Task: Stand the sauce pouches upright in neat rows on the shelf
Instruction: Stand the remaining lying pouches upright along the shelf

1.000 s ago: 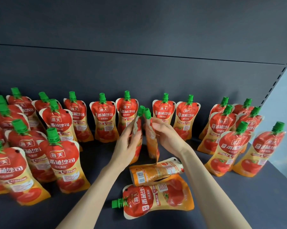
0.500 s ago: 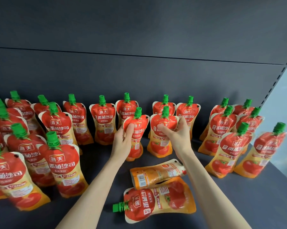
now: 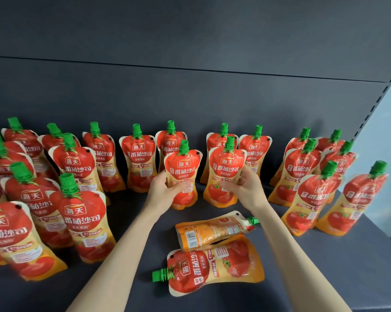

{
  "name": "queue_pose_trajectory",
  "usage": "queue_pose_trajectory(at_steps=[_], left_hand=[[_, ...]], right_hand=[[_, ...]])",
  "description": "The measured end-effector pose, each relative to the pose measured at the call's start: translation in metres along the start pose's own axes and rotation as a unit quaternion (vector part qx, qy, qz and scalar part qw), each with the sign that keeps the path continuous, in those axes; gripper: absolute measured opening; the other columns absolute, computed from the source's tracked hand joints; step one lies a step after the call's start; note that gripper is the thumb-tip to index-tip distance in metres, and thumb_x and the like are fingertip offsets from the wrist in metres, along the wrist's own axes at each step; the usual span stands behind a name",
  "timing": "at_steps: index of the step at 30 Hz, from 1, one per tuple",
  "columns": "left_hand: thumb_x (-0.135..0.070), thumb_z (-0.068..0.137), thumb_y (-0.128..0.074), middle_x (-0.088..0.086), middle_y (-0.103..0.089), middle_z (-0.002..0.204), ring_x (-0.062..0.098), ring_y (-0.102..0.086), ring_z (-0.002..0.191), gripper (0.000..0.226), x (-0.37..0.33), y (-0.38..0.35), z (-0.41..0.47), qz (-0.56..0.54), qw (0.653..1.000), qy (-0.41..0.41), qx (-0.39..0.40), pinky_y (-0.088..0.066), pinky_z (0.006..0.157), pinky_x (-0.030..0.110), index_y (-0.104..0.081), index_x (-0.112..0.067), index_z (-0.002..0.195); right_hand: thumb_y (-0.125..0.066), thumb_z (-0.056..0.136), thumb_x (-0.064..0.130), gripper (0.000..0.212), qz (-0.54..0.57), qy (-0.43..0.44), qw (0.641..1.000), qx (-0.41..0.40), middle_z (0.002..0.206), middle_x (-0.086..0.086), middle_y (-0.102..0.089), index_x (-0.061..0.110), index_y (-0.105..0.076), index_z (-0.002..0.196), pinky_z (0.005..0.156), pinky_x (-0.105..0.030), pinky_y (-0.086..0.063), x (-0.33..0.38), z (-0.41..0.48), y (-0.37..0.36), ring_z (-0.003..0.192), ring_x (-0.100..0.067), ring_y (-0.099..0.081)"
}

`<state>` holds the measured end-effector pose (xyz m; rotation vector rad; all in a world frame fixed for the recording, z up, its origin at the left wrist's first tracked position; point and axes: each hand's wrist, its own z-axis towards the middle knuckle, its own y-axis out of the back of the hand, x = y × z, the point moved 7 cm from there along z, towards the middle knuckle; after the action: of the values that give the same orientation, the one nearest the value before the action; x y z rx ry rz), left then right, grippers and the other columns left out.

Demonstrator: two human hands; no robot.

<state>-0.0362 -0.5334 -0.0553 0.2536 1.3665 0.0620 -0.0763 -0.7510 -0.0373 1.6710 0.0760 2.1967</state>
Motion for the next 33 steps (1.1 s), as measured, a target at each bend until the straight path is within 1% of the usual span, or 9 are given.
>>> queue_pose_trajectory(at_steps=[3, 6, 9, 15, 21, 24, 26, 30, 33], left_hand=[[-0.019, 0.077, -0.074, -0.006, -0.063, 0.107, 0.008, -0.058, 0.100, 0.045, 0.001, -0.004, 0.002, 0.008, 1.000, 0.006, 0.027, -0.047, 0.080, 0.022, -0.054, -0.018, 0.117], [-0.020, 0.078, -0.073, -0.007, -0.062, 0.107, 0.007, -0.057, 0.100, 0.045, 0.006, -0.006, -0.001, 0.015, 0.999, 0.007, 0.028, -0.047, 0.082, 0.023, -0.054, -0.018, 0.118], [-0.020, 0.078, -0.073, -0.007, -0.062, 0.106, 0.008, -0.057, 0.100, 0.043, 0.007, -0.005, 0.003, 0.016, 0.999, 0.007, 0.028, -0.047, 0.080, 0.022, -0.055, -0.019, 0.117], [-0.020, 0.077, -0.074, -0.005, -0.062, 0.114, 0.010, -0.058, 0.106, 0.053, 0.010, -0.006, 0.006, 0.007, 1.000, 0.005, 0.015, -0.049, 0.089, 0.030, -0.049, -0.021, 0.123], [-0.025, 0.080, -0.071, -0.001, -0.058, 0.125, 0.015, -0.054, 0.117, 0.061, 0.016, -0.010, 0.004, 0.017, 0.999, 0.014, 0.026, -0.046, 0.099, 0.039, -0.041, -0.020, 0.134], [-0.025, 0.081, -0.070, 0.000, -0.057, 0.127, 0.016, -0.052, 0.119, 0.062, 0.016, -0.010, 0.005, 0.023, 0.999, 0.020, 0.029, -0.044, 0.101, 0.042, -0.040, -0.020, 0.134], [-0.026, 0.081, -0.070, 0.000, -0.056, 0.128, 0.016, -0.051, 0.119, 0.062, 0.015, -0.010, 0.005, 0.032, 0.999, 0.023, 0.031, -0.044, 0.101, 0.042, -0.040, -0.020, 0.135], [-0.027, 0.080, -0.071, -0.001, -0.056, 0.127, 0.016, -0.052, 0.119, 0.061, 0.015, -0.005, 0.000, 0.066, 0.997, 0.024, 0.030, -0.046, 0.097, 0.037, -0.041, -0.018, 0.132], [-0.027, 0.079, -0.072, -0.003, -0.051, 0.128, 0.010, -0.047, 0.118, 0.060, 0.008, 0.005, -0.018, 0.083, 0.996, 0.000, -0.015, -0.041, 0.091, 0.028, -0.042, -0.017, 0.129]], right_hand=[[-0.075, 0.077, 0.010, 0.049, -0.024, -0.016, 0.999, 0.026, 0.113, 0.001, -0.065, 0.019, -0.052, 0.119, 0.088, -0.031, -0.052, -0.008, 0.002, -0.002, 0.106, -0.013, -0.062], [-0.073, 0.079, 0.010, 0.050, -0.030, -0.017, 0.999, 0.034, 0.116, 0.001, -0.064, 0.020, -0.049, 0.122, 0.091, -0.033, -0.051, -0.012, 0.000, -0.004, 0.109, -0.014, -0.060], [-0.071, 0.080, 0.009, 0.048, -0.032, -0.016, 0.999, 0.029, 0.114, 0.004, -0.062, 0.021, -0.049, 0.122, 0.089, -0.028, -0.051, -0.012, 0.000, -0.004, 0.107, -0.011, -0.059], [-0.072, 0.080, 0.010, 0.048, -0.034, -0.014, 0.999, 0.011, 0.112, 0.007, -0.062, 0.021, -0.048, 0.120, 0.082, -0.018, -0.048, -0.012, -0.002, -0.004, 0.102, -0.006, -0.060], [-0.069, 0.083, 0.013, 0.044, -0.038, -0.017, 0.999, 0.002, 0.116, 0.005, -0.060, 0.022, -0.045, 0.119, 0.089, -0.025, -0.049, -0.012, -0.008, -0.004, 0.108, -0.010, -0.057], [-0.068, 0.084, 0.013, 0.044, -0.047, -0.018, 0.999, 0.008, 0.115, 0.007, -0.058, 0.021, -0.044, 0.121, 0.085, -0.019, -0.047, -0.010, -0.007, -0.005, 0.107, -0.007, -0.055], [-0.068, 0.084, 0.013, 0.045, -0.056, -0.018, 0.998, 0.011, 0.114, 0.009, -0.057, 0.021, -0.044, 0.121, 0.083, -0.016, -0.046, -0.008, -0.007, -0.006, 0.104, -0.005, -0.055], [-0.068, 0.084, 0.014, 0.045, -0.064, -0.031, 0.997, 0.009, 0.114, 0.008, -0.058, 0.019, -0.044, 0.121, 0.086, -0.022, -0.048, -0.009, -0.009, -0.006, 0.107, -0.008, -0.056], [-0.069, 0.084, 0.017, 0.048, -0.071, -0.051, 0.996, 0.005, 0.113, 0.008, -0.056, 0.014, -0.042, 0.124, 0.076, -0.013, -0.047, -0.008, -0.018, -0.004, 0.106, -0.010, -0.056]])
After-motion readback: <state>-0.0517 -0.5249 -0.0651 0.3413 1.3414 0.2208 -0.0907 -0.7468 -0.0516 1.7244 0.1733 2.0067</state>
